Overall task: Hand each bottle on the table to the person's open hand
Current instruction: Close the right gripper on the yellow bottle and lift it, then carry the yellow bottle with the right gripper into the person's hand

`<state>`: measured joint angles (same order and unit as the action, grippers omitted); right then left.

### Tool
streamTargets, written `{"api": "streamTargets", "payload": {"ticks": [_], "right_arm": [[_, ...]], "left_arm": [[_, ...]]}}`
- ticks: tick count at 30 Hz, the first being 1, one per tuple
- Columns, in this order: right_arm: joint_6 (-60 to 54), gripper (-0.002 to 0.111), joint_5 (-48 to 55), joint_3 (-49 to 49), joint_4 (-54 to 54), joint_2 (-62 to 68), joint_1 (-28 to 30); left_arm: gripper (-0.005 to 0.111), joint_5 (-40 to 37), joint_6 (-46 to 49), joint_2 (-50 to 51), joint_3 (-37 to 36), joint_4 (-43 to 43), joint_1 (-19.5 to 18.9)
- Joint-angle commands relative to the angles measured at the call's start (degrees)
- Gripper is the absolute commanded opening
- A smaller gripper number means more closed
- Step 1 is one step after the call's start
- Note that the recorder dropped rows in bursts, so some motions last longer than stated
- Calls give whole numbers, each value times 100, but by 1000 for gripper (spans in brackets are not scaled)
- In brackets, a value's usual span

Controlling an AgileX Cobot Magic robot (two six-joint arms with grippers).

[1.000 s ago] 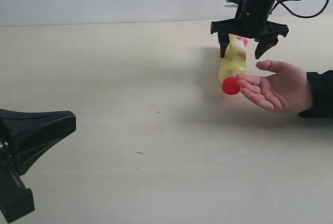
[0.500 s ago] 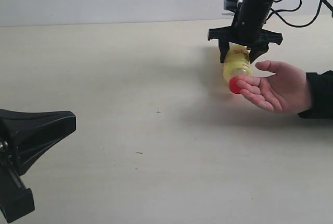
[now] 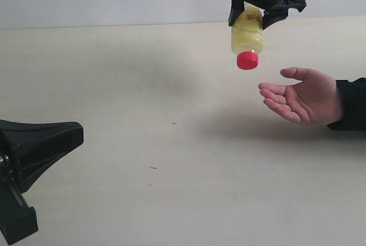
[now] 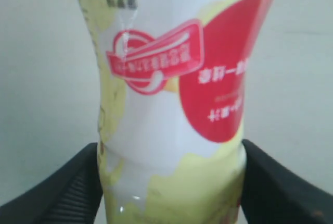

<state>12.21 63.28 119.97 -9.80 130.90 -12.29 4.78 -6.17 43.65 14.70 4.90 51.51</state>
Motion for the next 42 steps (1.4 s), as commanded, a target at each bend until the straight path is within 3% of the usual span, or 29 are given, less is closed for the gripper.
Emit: {"api": "streamTargets", "payload": {"ticks": [1,6,16,33,42], "right_arm": [[-55,0,347,45,160,-532,-36],[-46,0,668,-8,696,-882,-36],[-208,0,668,-2015,1144,-2049,-36],[-313,0,-1181,-4981,1123,-3015,-36],[-313,0,-1574,-5200,1123,-3015,-36]], "left_arm": [[0,93,-2,-36,-7,7,-23],[0,93,-2,-36,-7,7,-23],[0,93,-2,-36,-7,7,-23],[0,93,-2,-36,-7,7,-23],[0,93,-2,-36,-7,7,-23]]}}
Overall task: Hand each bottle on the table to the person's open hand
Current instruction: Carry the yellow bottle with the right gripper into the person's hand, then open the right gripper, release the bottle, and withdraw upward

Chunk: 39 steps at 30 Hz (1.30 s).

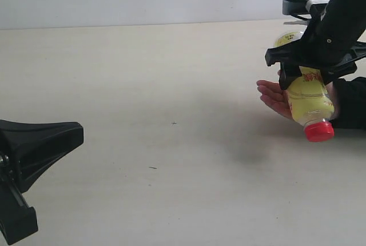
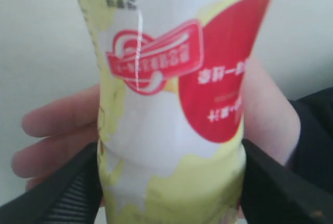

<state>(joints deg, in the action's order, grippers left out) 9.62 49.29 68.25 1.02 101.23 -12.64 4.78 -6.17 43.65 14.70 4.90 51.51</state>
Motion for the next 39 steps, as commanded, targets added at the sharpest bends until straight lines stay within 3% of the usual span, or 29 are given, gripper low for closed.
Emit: {"api": "streamTargets", "payload": {"ticks": [1,4,12,15,28,39], "right_arm": [[-54,1,-176,-28,40,-47,-1],[-54,10,-187,-28,40,-47,-1],[-54,57,-177,-28,40,-47,-1],[-54,70,-187,-28,40,-47,-1],[-54,73,-269,-28,40,-183,-1],[-82,73,-485,-28,63,-1476,-1]], "left_arm": [[0,93,-2,-36,-7,7,-23],[0,93,-2,-36,-7,7,-23],[0,93,-2,-36,-7,7,-23],[0,93,-2,-36,-7,7,-23],[0,93,-2,-36,-7,7,-23],[0,93,-2,-36,-7,7,-23]]}}
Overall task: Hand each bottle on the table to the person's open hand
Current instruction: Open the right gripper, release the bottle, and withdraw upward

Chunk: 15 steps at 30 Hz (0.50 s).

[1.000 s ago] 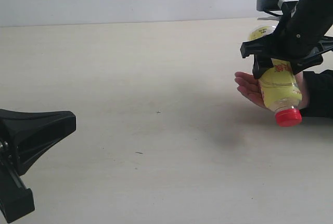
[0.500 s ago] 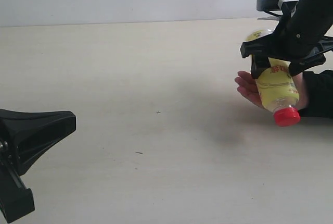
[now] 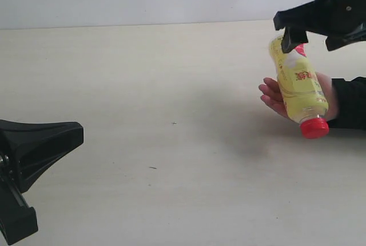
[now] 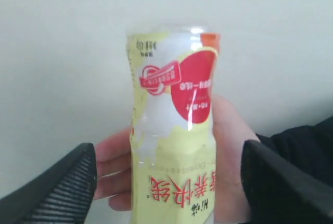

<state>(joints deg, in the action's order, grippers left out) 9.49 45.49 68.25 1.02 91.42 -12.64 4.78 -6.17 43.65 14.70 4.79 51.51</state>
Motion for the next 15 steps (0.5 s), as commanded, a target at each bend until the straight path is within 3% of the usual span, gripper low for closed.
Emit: {"api": "streamTargets", "payload": {"ticks": [1,5,9,13,15], "right_arm": [[-99,73,-106,-28,63,-622,-1],[-112,70,-106,-42,45,-1051,-1],[-226,56,-106,-42,-102,-1392,-1],[-563,25,-656,-472,-535,-1963,-1],[-913,5,-1512,-1032,-952,-2412,-1]], "left_arm": [[0,93,-2,-36,-7,18,-23],[0,93,-2,-36,-7,18,-23],[0,93,-2,-36,-7,18,-23],[0,93,-2,-36,-7,18,-23],[0,93,-2,-36,-7,18,-23]]}}
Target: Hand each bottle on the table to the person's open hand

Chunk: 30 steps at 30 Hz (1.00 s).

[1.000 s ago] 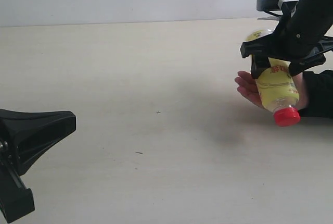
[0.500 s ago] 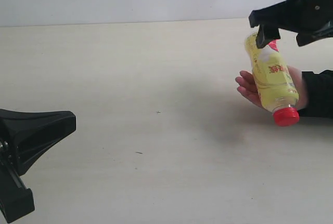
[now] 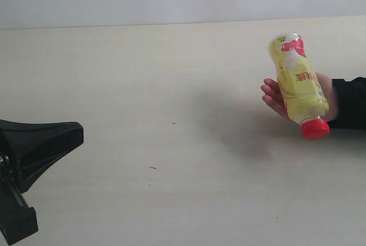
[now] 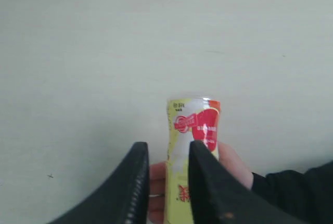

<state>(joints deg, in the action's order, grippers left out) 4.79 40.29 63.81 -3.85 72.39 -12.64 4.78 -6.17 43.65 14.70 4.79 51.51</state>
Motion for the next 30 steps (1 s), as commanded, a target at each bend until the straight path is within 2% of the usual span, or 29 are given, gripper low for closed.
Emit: {"api": "streamTargets", "payload": {"ticks": [1,4,7,13,30], "right_arm": [[-679,0,-1637,-1068,-701,-856,-1],[-876,0,-3058,-2147,-901,-1808,-1],[-864,0,-3598,-2797,-1169,-2529,-1],[-479,0,-3479,-3282,-1365,-3301,-1],[-479,0,-3440,-3282,-1378,-3370,-1]], "left_arm": [[0,93,-2,-36,-7,18,-23],[0,93,-2,-36,-7,18,-23],[0,93,-2,-36,-7,18,-23],[0,93,-2,-36,-7,18,-23],[0,93,-2,-36,-7,18,-23]]}}
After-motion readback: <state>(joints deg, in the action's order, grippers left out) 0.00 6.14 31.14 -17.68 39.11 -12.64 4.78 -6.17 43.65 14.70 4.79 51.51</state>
